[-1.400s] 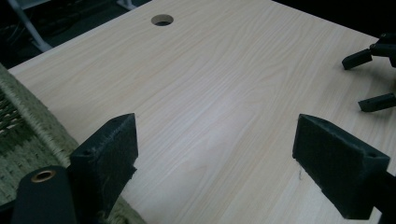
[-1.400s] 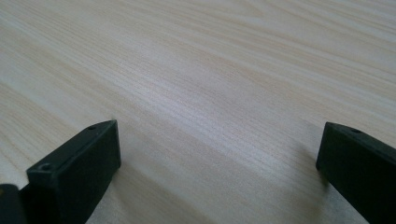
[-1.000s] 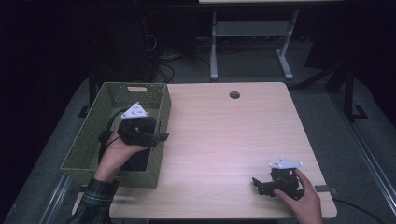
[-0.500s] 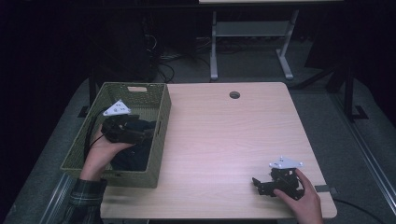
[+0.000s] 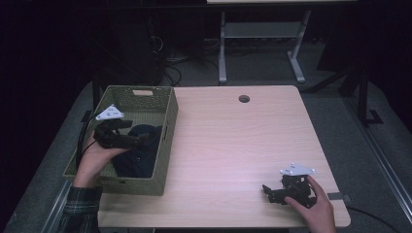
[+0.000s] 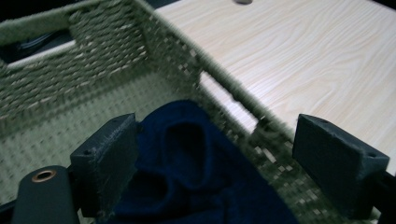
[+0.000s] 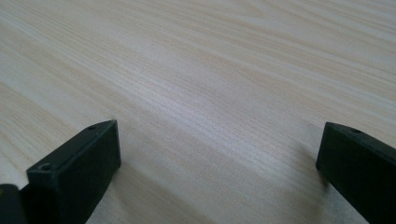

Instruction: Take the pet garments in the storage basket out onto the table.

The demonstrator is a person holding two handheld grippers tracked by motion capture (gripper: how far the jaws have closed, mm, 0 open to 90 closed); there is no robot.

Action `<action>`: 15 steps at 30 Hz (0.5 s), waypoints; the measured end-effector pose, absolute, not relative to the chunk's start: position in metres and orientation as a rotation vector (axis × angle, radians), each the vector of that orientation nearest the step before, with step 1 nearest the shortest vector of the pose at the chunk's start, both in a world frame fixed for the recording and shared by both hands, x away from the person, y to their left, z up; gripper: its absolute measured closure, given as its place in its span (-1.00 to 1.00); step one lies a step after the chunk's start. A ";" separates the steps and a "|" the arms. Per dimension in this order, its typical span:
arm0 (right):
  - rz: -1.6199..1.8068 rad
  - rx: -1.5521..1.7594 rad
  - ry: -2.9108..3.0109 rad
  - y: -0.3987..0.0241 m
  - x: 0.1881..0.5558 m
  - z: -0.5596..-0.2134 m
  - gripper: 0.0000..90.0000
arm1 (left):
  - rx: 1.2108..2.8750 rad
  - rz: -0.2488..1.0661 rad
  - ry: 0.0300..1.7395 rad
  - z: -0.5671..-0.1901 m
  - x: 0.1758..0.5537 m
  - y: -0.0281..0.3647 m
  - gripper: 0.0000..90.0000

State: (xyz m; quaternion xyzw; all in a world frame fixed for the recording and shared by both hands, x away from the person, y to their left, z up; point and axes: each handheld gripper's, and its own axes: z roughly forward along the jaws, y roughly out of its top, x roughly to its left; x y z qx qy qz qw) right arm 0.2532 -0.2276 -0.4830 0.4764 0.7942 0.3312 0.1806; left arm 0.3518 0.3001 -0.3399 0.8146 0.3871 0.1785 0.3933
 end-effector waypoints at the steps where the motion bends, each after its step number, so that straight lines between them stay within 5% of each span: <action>1: 0.935 1.345 2.243 -0.228 0.253 -0.483 -1.00 | 2.081 0.455 0.996 -0.343 0.353 0.303 -0.69; 15: 0.935 1.346 2.244 -0.228 0.253 -0.483 -1.00 | 2.176 0.413 1.039 -0.367 0.363 0.308 -0.69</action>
